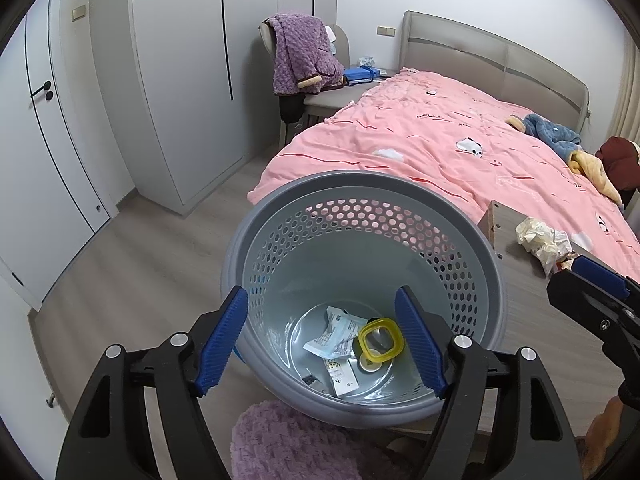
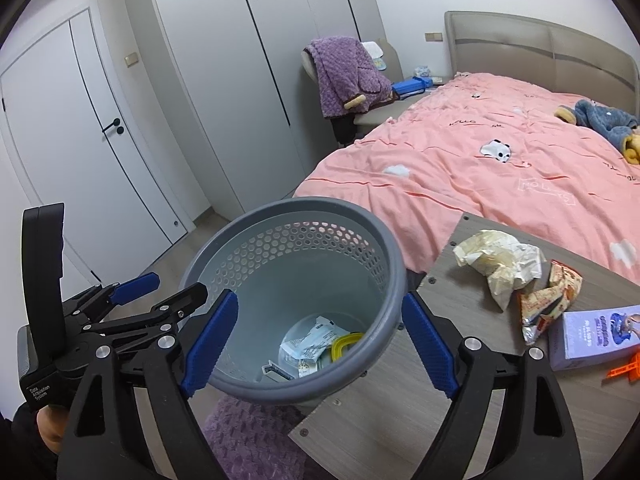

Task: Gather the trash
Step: 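Move both open tools back over the table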

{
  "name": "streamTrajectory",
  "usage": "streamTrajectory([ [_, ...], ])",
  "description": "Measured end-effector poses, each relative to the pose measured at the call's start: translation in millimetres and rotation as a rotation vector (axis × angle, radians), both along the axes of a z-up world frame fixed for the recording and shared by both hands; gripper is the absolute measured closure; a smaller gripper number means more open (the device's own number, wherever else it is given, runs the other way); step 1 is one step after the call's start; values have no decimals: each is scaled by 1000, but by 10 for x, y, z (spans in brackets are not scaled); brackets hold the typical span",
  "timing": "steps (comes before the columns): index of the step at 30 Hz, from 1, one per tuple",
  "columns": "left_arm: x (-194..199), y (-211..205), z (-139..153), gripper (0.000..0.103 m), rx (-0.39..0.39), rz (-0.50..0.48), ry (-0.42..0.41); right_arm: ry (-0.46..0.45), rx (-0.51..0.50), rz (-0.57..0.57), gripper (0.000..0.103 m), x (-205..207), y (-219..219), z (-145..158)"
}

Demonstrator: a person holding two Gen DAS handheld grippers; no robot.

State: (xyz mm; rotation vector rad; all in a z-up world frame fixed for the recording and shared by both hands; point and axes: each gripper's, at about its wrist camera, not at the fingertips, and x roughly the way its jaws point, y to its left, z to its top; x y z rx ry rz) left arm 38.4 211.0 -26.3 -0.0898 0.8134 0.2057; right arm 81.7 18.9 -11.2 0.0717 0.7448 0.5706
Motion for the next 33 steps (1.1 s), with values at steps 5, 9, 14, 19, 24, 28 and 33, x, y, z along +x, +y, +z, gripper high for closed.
streamTrajectory([
  [5, 16, -167, 29, 30, -1, -35, -2, -2, -4, -48, 18, -19, -220, 9],
  [9, 19, -297, 54, 30, -12, -69, -10, -11, -3, -97, 17, -32, -415, 49],
  [14, 46, -520, 65, 30, -31, -133, -12, -25, -6, -166, 15, -88, -684, 80],
  [19, 38, -752, 163, 30, -30, -196, -30, -52, -3, -231, 15, -214, -944, 147],
  [24, 7, -992, 270, 30, -15, -251, -54, -67, 4, -284, 14, -359, -1207, 174],
  [28, 12, -1175, 311, 30, -19, -278, -62, -60, 4, -331, 14, -450, -1449, 132],
  [33, 42, -1419, 271, 30, -12, -315, -44, -36, 12, -395, 14, -528, -1757, 58],
])
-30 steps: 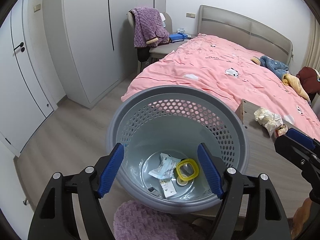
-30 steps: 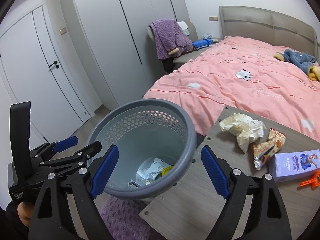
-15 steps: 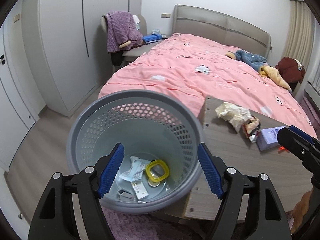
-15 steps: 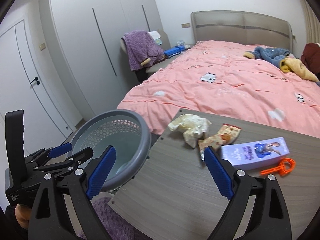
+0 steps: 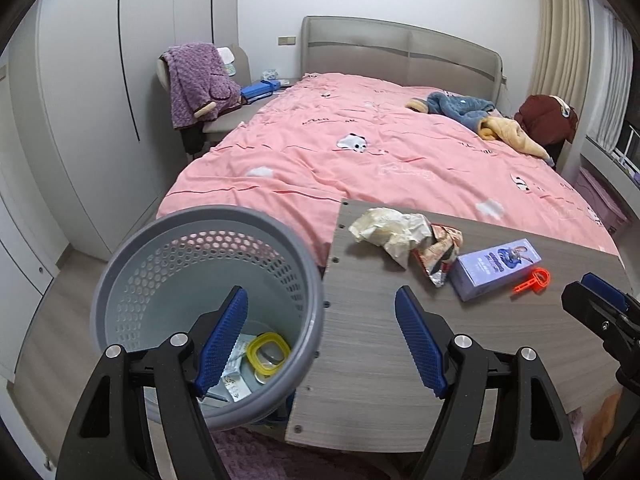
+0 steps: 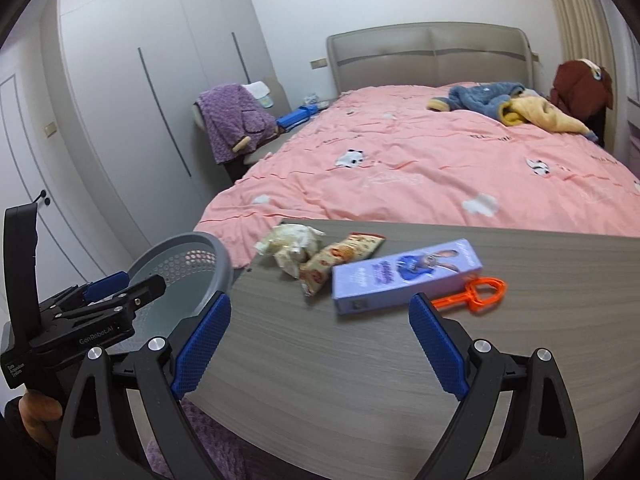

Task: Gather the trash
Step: 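Move both open tools back over the table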

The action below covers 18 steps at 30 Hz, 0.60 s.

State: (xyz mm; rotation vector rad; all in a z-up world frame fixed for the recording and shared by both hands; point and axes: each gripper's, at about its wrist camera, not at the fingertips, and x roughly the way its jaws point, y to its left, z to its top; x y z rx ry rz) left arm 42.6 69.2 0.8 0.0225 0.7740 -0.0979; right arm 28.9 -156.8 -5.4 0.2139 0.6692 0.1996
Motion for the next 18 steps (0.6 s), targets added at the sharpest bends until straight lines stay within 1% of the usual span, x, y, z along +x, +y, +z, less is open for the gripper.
streamTrajectory([
  [9, 102, -334, -131, 30, 19, -55, 35, 56, 12, -124, 14, -5, -500, -234],
  [14, 163, -481, -191, 30, 29, -79, 49, 84, 13, -167, 14, 82, -643, -363],
  [18, 244, -557, -241, 30, 33, -85, 63, 109, 6, -181, 14, 174, -693, -455],
])
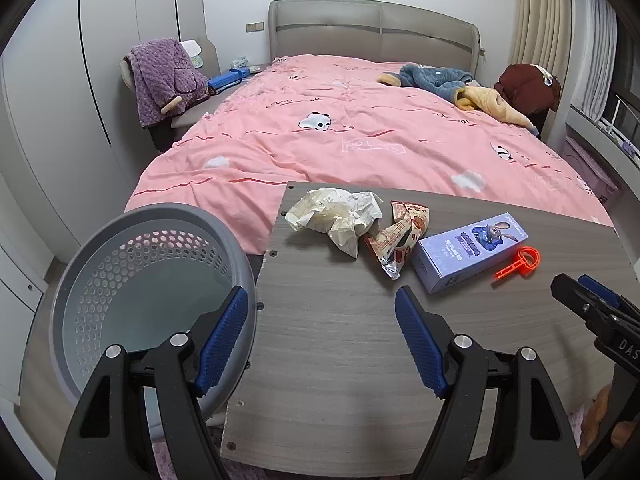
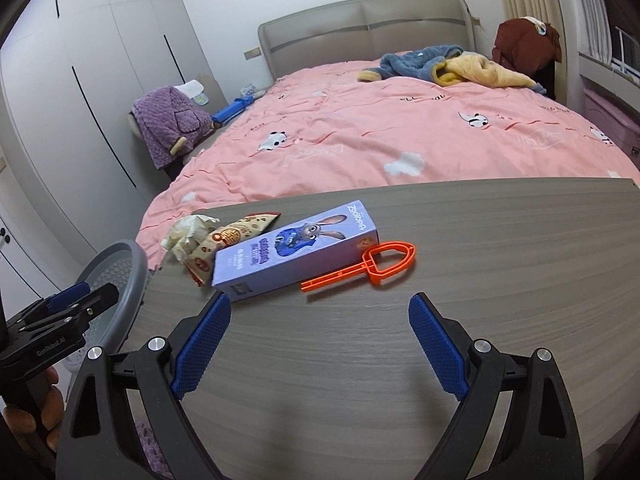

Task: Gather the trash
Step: 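Move both open tools back over the table, then move the right tool to the orange plastic handle and close on it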

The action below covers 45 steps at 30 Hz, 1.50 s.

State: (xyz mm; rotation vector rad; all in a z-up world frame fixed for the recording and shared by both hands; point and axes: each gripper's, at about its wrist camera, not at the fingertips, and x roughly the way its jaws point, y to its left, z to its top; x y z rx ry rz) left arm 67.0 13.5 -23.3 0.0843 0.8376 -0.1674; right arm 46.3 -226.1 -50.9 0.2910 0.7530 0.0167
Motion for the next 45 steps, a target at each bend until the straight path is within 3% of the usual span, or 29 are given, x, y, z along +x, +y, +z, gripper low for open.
streamTrajectory([
  [23, 286, 39, -187, 30, -18, 9, 51, 120, -126, -127, 14, 520, 44, -332],
  [45, 297, 80, -218, 30, -39, 10, 59, 197, -246, -175, 14, 741, 159, -423],
])
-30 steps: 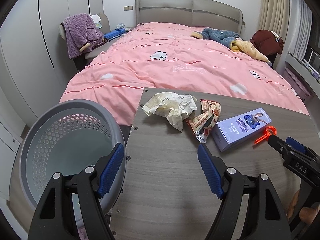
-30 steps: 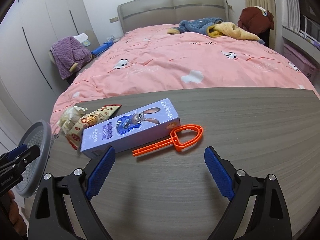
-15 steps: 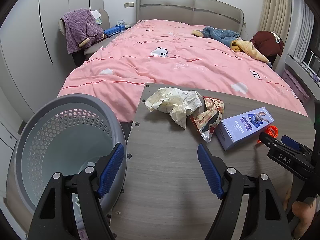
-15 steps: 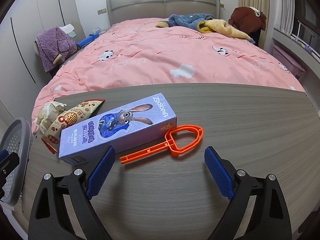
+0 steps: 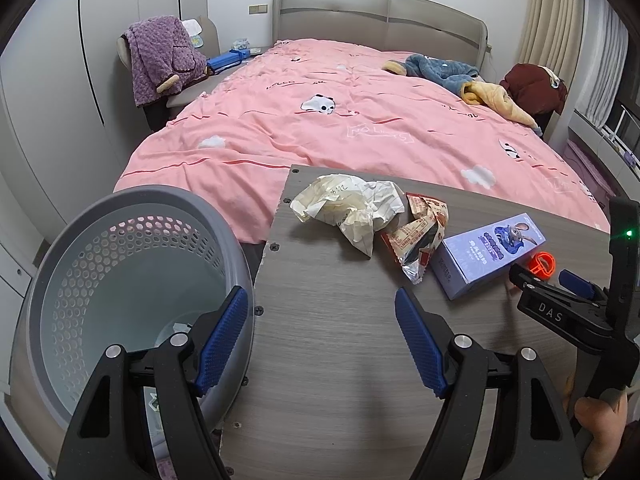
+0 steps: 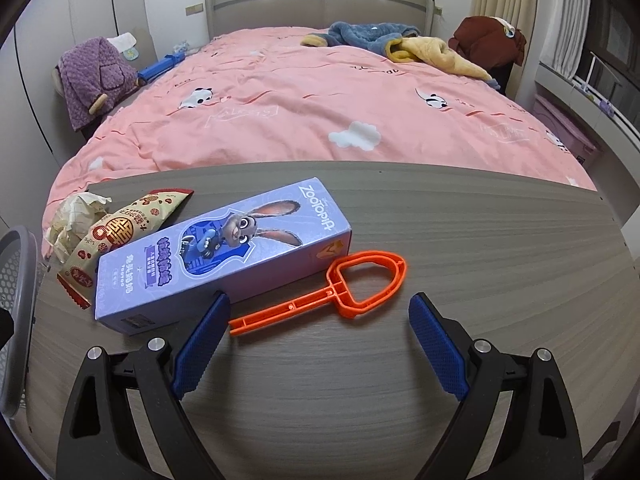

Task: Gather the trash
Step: 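Move the right tool to the orange plastic handle and close on it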

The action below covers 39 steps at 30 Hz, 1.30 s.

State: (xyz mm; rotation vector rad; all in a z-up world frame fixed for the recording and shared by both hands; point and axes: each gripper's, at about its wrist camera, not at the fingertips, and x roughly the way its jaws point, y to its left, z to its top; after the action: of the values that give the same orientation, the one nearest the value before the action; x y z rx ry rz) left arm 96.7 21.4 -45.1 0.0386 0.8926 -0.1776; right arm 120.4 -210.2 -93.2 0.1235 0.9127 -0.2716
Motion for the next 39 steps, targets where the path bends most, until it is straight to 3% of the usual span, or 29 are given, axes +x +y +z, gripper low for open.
streamTrajectory([
  [18, -106, -148, 65, 30, 7, -39, -16, 13, -10, -88, 14, -460, -433, -10],
  [24, -131, -245, 73, 30, 15, -60, -18, -22, 43, -86, 14, -581, -596, 50],
  [31, -123, -343, 105, 30, 19, -89, -24, -39, 55, -33, 15, -336, -586, 69],
  [39, -55, -451, 123, 30, 21, -114, -27, 2, 39, 5, 27, -32, -563, 5],
])
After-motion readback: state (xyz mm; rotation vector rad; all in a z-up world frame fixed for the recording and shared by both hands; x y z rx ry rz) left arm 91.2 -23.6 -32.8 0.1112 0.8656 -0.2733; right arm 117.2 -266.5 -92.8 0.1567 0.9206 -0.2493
